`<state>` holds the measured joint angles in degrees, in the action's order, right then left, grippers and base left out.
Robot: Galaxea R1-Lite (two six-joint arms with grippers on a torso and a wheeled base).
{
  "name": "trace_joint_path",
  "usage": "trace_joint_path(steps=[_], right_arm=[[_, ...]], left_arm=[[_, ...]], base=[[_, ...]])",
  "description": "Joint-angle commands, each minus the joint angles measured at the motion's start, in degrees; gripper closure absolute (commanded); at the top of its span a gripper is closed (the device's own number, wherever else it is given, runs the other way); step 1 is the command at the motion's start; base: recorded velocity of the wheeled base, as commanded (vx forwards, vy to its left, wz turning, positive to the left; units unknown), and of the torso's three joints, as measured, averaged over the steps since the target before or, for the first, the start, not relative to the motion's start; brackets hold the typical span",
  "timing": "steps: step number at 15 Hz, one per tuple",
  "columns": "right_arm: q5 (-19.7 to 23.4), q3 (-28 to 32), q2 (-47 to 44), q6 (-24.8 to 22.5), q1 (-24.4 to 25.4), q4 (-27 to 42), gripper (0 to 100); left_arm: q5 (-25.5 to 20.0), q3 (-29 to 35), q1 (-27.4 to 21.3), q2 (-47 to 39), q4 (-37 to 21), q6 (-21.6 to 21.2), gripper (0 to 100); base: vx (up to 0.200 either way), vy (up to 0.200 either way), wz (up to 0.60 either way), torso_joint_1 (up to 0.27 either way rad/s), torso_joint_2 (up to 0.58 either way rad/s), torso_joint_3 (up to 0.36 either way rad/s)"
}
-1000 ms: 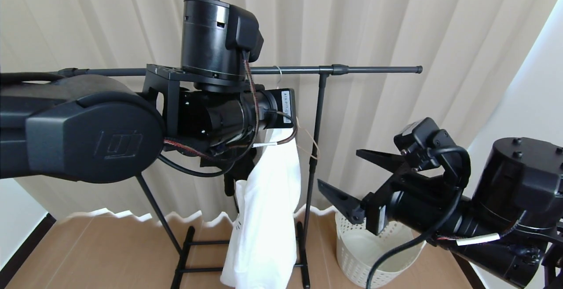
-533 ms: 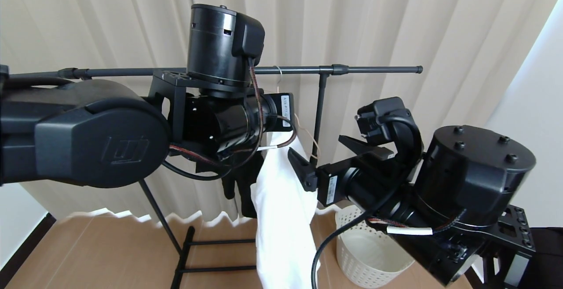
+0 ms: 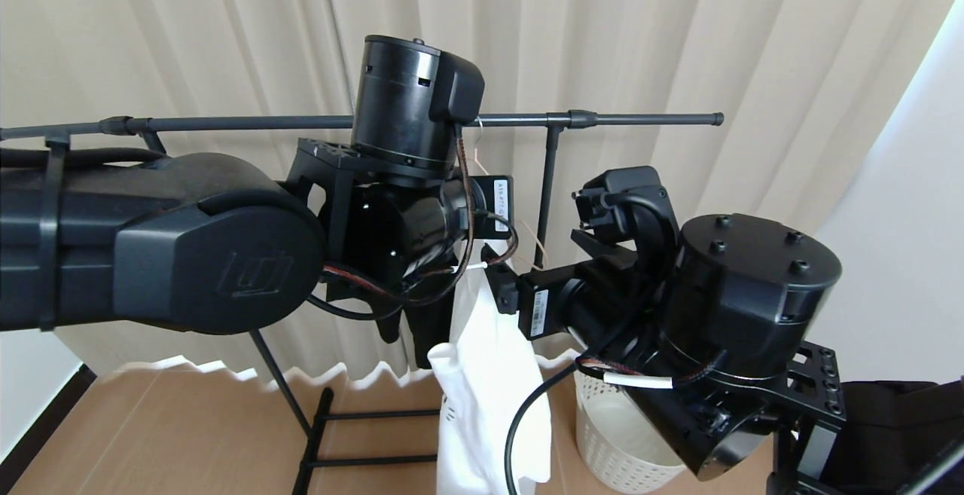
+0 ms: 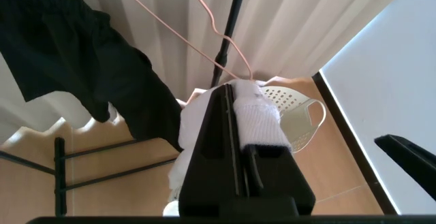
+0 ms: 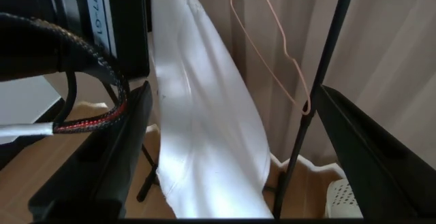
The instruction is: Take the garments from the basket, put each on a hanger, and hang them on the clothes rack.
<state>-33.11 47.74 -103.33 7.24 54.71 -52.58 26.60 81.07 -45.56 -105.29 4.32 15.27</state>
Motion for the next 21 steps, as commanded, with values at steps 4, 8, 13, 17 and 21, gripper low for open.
trace_joint_path(steps=[4, 8, 13, 17, 21], right_arm=[[-0.1, 1.1, -3.5, 0.0, -1.0, 0.0, 0], [0.2, 1.9, -6.1, 0.0, -4.7, -0.1, 0], [0.5, 0.5, -6.2, -1.2, -7.7, 0.1, 0], [0.7, -2.2, -6.0, -4.4, -9.3, 0.0, 0], [2.9, -4.5, -6.2, -7.3, -10.8, 0.0, 0]], left_arm=[[0.1, -0.1, -0.1, 0.1, 0.0, 0.1, 100], [0.1, -0.2, -0.1, 0.3, 0.0, 0.1, 100], [0.1, 0.3, 0.4, 2.2, -1.3, -0.1, 100], [0.1, 0.1, 0.9, 3.8, -1.6, -0.2, 100], [0.1, 0.0, 1.2, 5.4, -1.7, -0.2, 100]], base=[[0.000, 0.000, 0.00, 0.000, 0.00, 0.000], [0.000, 0.000, 0.00, 0.000, 0.00, 0.000], [0.000, 0.000, 0.00, 0.000, 0.00, 0.000], [0.000, 0.000, 0.00, 0.000, 0.00, 0.000], [0.000, 0.000, 0.00, 0.000, 0.00, 0.000]])
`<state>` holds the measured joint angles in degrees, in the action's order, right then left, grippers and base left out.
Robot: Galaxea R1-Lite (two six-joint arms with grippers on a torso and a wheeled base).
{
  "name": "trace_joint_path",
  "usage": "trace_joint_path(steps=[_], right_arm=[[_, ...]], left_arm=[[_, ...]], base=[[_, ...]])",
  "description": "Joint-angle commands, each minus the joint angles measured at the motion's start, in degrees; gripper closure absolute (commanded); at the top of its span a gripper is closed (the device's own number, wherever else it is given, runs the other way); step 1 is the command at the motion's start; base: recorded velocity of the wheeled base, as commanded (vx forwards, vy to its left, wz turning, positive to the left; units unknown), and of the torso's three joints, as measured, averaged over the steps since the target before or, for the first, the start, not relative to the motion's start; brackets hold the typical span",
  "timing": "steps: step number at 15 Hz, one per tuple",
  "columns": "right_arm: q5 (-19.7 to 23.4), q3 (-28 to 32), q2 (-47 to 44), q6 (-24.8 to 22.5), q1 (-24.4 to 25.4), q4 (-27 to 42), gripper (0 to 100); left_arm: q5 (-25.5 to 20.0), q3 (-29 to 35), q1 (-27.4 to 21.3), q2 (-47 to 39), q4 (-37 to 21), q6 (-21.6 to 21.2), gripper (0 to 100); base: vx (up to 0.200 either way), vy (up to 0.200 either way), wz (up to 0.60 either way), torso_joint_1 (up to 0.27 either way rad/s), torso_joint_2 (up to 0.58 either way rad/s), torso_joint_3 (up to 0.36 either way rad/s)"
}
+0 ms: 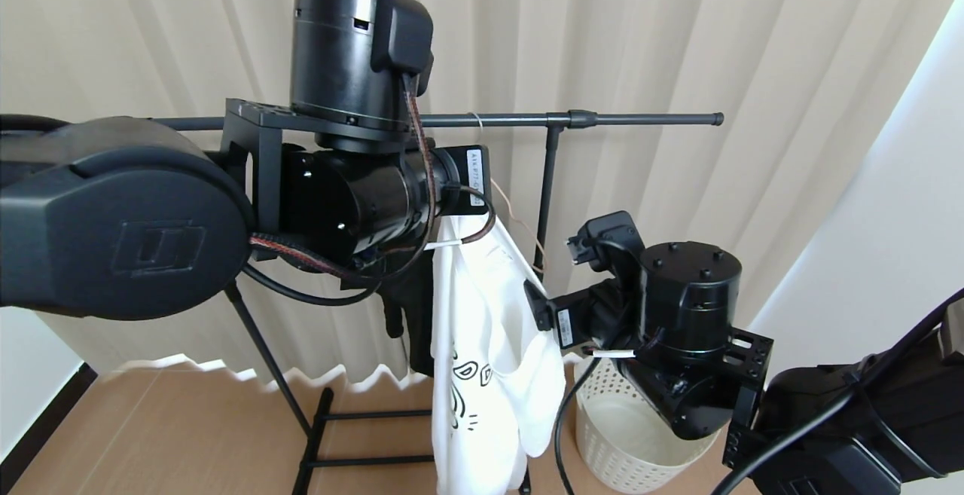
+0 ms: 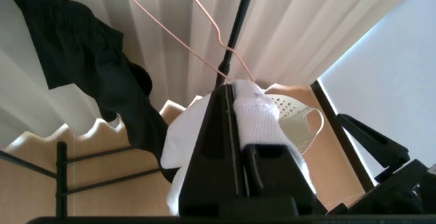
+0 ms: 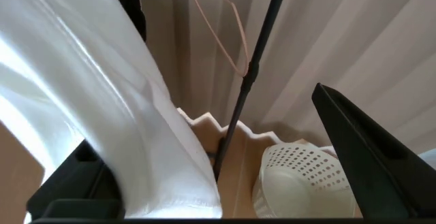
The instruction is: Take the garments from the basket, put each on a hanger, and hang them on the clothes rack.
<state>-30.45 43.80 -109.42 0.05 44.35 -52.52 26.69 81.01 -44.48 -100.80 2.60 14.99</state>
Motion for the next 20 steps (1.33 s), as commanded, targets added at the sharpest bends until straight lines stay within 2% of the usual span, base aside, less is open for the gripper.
trace_joint_path(steps=[1, 11, 12, 16, 20], right_arm=[[0.5, -1.2, -0.4, -0.9, -0.8, 0.0, 0], [2.2, -2.9, -1.7, -5.5, -4.5, 0.1, 0], [2.2, -3.1, -1.7, -5.8, -5.0, 0.0, 100], [2.2, -2.4, -2.5, -5.8, -6.2, 0.0, 100], [3.5, -0.7, 2.5, -6.3, -11.0, 0.2, 100]], left_arm=[[0.0, -0.1, 0.5, 1.4, 0.0, 0.0, 100], [-0.1, -1.8, 2.4, 3.2, 0.0, 0.0, 100], [-0.1, -2.2, 2.5, 3.4, 0.0, 0.0, 100], [-0.1, -2.3, 2.6, 3.5, 0.0, 0.0, 100], [-0.6, -3.7, 5.4, 2.9, -0.6, -0.4, 100]], base=[[0.000, 0.000, 0.00, 0.000, 0.00, 0.000], [0.000, 0.000, 0.00, 0.000, 0.00, 0.000], [0.000, 0.000, 0.00, 0.000, 0.00, 0.000], [0.000, 0.000, 0.00, 0.000, 0.00, 0.000], [0.000, 0.000, 0.00, 0.000, 0.00, 0.000]])
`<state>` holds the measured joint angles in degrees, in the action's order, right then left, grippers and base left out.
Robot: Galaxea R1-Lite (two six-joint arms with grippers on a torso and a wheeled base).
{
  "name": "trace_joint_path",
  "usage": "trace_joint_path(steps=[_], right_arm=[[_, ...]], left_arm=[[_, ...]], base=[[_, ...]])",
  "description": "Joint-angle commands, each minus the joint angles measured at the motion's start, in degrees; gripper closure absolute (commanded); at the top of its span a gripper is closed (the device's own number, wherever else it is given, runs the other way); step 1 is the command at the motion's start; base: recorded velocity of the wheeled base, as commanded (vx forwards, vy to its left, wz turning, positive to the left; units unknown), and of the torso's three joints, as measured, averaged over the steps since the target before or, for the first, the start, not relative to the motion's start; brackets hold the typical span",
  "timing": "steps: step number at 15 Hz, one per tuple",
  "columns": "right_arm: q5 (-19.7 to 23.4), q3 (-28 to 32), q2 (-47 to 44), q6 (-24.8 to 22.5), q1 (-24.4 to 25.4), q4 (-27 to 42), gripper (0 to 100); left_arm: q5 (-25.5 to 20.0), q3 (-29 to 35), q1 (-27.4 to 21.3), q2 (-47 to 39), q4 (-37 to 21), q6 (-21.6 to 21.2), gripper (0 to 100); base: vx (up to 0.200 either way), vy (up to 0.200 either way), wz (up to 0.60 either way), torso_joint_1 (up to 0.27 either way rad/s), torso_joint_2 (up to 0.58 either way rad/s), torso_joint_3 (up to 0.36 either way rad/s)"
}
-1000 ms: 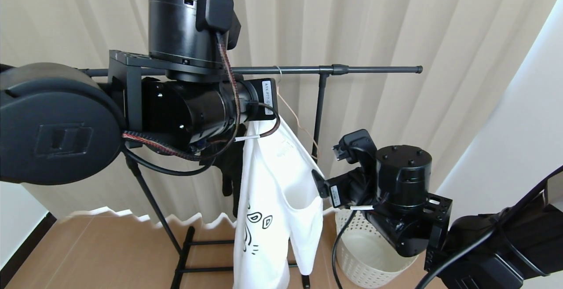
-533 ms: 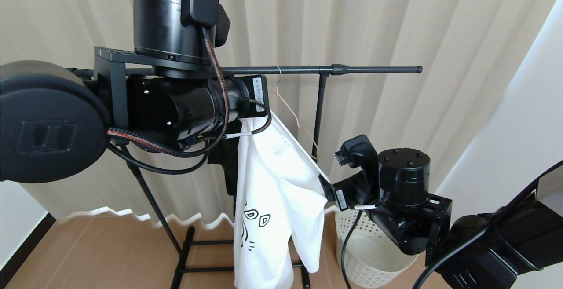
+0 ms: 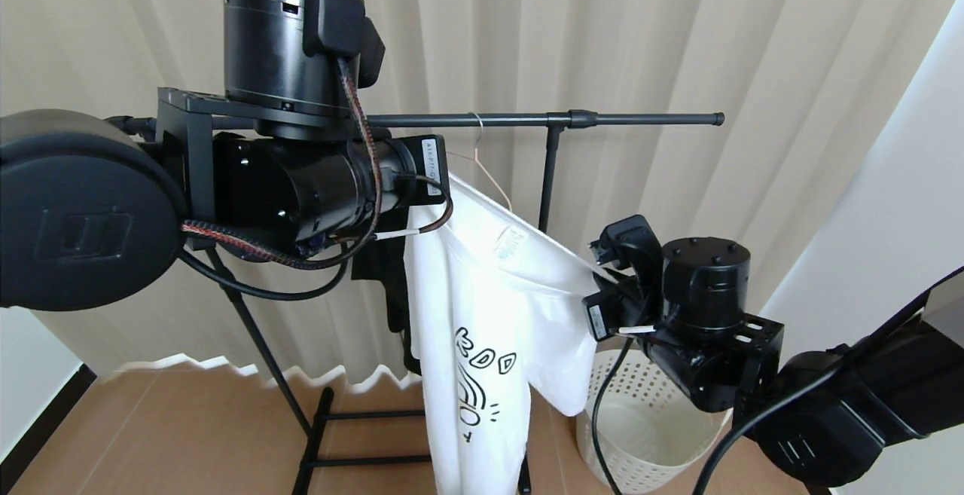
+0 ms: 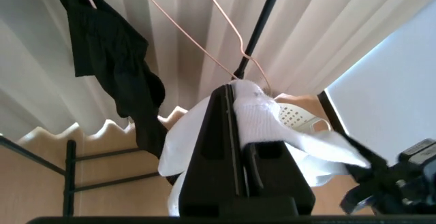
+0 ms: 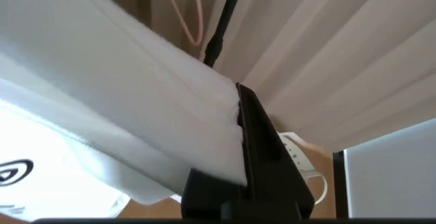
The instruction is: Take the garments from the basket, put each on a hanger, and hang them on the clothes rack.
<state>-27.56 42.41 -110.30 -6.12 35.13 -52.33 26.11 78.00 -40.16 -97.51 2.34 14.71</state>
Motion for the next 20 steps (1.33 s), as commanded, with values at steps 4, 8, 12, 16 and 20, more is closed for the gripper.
trace_joint_path(steps=[4, 8, 12, 16, 20], right_arm=[[5.4, 1.0, 12.5, 0.0, -3.1, 0.9, 100], [5.5, 2.1, 15.9, 0.6, -2.0, 0.2, 100], [4.9, 4.3, 16.3, 0.6, -1.6, 0.2, 100], [4.9, 5.0, 15.6, 0.9, 0.4, 0.1, 100], [4.8, 3.2, 16.3, 0.9, 0.4, 0.3, 100]], left_arm=[[-0.4, -1.4, 1.9, -4.9, -1.9, -0.4, 100], [-0.2, -3.3, 0.5, -5.0, -1.9, 0.9, 100], [0.2, -7.9, -0.4, 3.2, -2.3, 0.8, 100], [-0.3, -15.2, -2.5, 9.7, -2.2, 0.1, 100], [-0.4, -14.3, -2.7, 9.4, -1.8, -0.1, 100]], base=[[0.000, 0.000, 0.00, 0.000, 0.00, 0.000], [0.000, 0.000, 0.00, 0.000, 0.00, 0.000], [0.000, 0.000, 0.00, 0.000, 0.00, 0.000], [0.000, 0.000, 0.00, 0.000, 0.00, 0.000], [0.000, 0.000, 0.00, 0.000, 0.00, 0.000]])
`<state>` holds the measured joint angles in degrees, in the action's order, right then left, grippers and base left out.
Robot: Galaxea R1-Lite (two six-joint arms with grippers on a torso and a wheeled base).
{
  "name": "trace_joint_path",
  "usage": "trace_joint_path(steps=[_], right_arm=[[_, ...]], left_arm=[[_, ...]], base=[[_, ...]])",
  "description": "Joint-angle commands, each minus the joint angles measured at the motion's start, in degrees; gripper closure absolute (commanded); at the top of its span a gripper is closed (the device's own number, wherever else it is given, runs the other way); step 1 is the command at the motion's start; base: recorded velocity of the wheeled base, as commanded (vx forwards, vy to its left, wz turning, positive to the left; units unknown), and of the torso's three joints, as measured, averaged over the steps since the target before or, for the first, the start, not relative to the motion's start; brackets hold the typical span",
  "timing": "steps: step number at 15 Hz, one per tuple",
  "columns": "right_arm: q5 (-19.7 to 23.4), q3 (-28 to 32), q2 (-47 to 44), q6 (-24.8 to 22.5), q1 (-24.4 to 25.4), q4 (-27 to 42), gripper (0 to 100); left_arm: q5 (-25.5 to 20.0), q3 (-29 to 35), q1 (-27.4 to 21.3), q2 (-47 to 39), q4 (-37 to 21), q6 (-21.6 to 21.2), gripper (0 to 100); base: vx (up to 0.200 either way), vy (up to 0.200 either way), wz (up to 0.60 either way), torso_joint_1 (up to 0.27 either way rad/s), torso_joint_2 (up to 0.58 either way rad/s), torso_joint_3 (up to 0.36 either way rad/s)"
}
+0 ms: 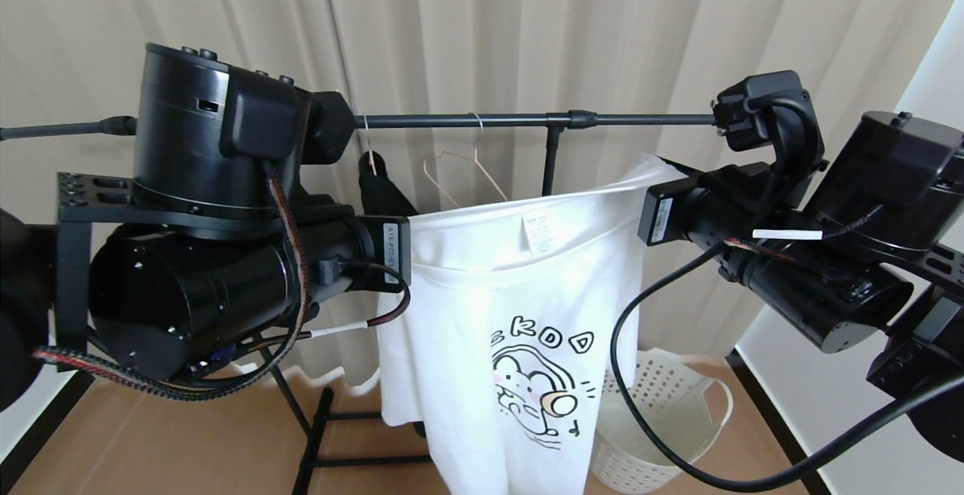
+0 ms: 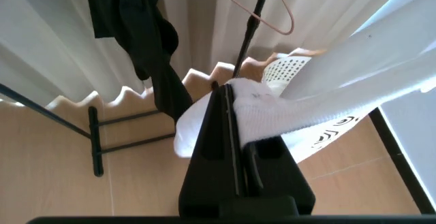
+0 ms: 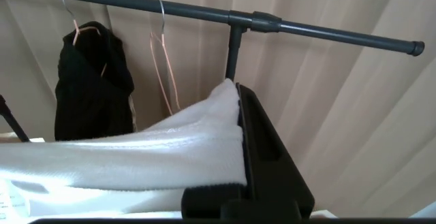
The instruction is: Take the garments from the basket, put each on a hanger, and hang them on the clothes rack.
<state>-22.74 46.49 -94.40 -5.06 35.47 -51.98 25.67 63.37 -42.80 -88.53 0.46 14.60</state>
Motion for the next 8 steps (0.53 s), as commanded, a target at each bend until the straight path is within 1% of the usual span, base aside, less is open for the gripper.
trace_joint_path(steps=[1, 4, 5, 6, 7, 8], right_arm=[[0.2, -2.9, 2.1, -0.8, 0.0, 0.6, 100], [0.8, -7.8, 6.6, -7.5, 1.9, 0.7, 100], [0.7, -9.5, 7.8, -9.1, 3.5, 0.9, 100], [0.7, -10.0, 8.4, -9.2, 5.1, 1.5, 100], [0.2, -10.5, 9.2, -9.2, 9.9, 5.1, 100], [0.2, -10.7, 9.7, -9.3, 11.9, 7.1, 100]], left_arm=[[-0.1, 1.3, -0.2, -1.6, 0.2, -0.1, 100], [-0.1, 7.9, 0.0, -7.1, 0.2, -0.8, 100], [-0.1, 11.7, 0.3, -9.9, 0.2, -0.9, 100], [-0.1, 13.4, 0.7, -11.1, 0.2, -0.9, 100], [-0.1, 16.6, 0.9, -13.5, 0.1, -1.0, 100], [-0.1, 18.0, 1.0, -14.4, 0.1, -1.2, 100]], base=[[0.000, 0.000, 0.00, 0.000, 0.00, 0.000], [0.000, 0.000, 0.00, 0.000, 0.00, 0.000], [0.000, 0.000, 0.00, 0.000, 0.00, 0.000], [0.000, 0.000, 0.00, 0.000, 0.00, 0.000], [0.000, 0.000, 0.00, 0.000, 0.00, 0.000], [0.000, 0.000, 0.00, 0.000, 0.00, 0.000]])
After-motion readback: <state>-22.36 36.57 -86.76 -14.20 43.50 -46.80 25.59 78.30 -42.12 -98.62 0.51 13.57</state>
